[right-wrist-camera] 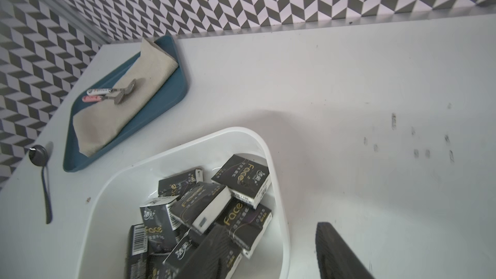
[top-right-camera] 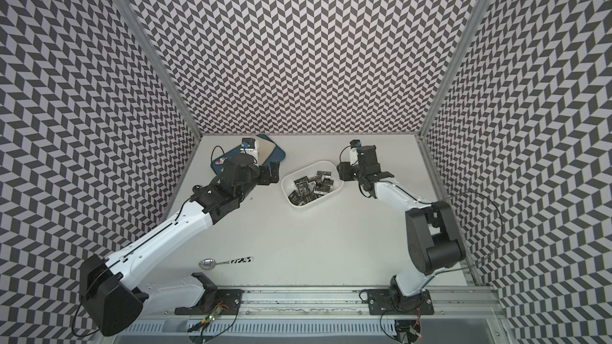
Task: Take the pocket tissues out of the storage box
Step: Move the storage box to the center of the board, then adjust the storage box at the center of the board.
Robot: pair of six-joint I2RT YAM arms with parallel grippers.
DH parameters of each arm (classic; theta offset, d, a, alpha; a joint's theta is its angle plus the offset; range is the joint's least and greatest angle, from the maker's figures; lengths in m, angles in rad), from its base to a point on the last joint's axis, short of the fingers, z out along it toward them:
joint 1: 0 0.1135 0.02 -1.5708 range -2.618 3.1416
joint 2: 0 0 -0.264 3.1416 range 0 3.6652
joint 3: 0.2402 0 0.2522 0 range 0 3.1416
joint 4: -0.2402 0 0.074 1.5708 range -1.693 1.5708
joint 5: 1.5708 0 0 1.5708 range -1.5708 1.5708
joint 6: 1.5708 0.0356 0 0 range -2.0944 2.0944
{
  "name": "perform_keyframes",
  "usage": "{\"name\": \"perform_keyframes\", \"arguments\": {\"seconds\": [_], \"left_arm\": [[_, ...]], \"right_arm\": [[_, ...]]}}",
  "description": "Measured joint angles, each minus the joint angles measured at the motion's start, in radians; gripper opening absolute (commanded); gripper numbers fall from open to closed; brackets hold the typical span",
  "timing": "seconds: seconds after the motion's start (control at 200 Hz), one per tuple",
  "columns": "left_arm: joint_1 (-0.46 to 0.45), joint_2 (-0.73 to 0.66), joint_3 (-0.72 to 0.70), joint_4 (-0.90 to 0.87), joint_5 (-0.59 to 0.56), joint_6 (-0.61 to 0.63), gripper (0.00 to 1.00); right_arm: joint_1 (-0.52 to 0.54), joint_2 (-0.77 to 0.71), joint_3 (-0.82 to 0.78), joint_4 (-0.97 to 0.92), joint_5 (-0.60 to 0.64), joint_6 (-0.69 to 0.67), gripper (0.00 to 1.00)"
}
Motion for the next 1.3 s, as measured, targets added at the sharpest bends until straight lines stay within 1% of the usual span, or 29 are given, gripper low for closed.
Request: {"name": "perform_keyframes", "arguments": {"seconds": [0.14, 0.255, 0.356, 0.441, 0.546, 0.751, 0.986, 1.097, 1.302], "left_arm": [[0.000, -0.013, 0.000, 0.000, 0.021, -0.006, 0.99], [0.000, -0.014, 0.000, 0.000, 0.042, -0.017, 0.99], [0.000, -0.014, 0.000, 0.000, 0.071, -0.021, 0.99], [0.000, -0.014, -0.001, -0.001, 0.091, -0.022, 0.99], [0.000, -0.023, -0.013, 0.000, 0.106, -0.026, 0.99], [0.000, -0.030, -0.021, -0.003, 0.116, -0.029, 0.99], [0.000, -0.030, -0.031, -0.003, 0.121, -0.038, 0.99], [0.000, -0.030, -0.031, -0.003, 0.123, -0.040, 0.99], [0.000, -0.030, -0.031, -0.003, 0.128, -0.040, 0.99]], "right_arm": [[0.011, -0.087, -0.183, 0.081, -0.006, 0.180, 0.53], [0.066, -0.130, -0.314, 0.111, -0.002, 0.307, 0.52], [0.106, -0.142, -0.352, 0.131, 0.001, 0.381, 0.50], [0.115, -0.142, -0.354, 0.163, -0.002, 0.427, 0.48], [0.115, -0.138, -0.354, 0.222, -0.007, 0.468, 0.44], [0.116, -0.075, -0.354, 0.318, -0.034, 0.525, 0.40], [0.119, -0.031, -0.351, 0.330, -0.045, 0.544, 0.33], [0.120, -0.014, -0.333, 0.335, -0.045, 0.545, 0.28], [0.120, 0.029, -0.296, 0.351, -0.044, 0.548, 0.24]]}}
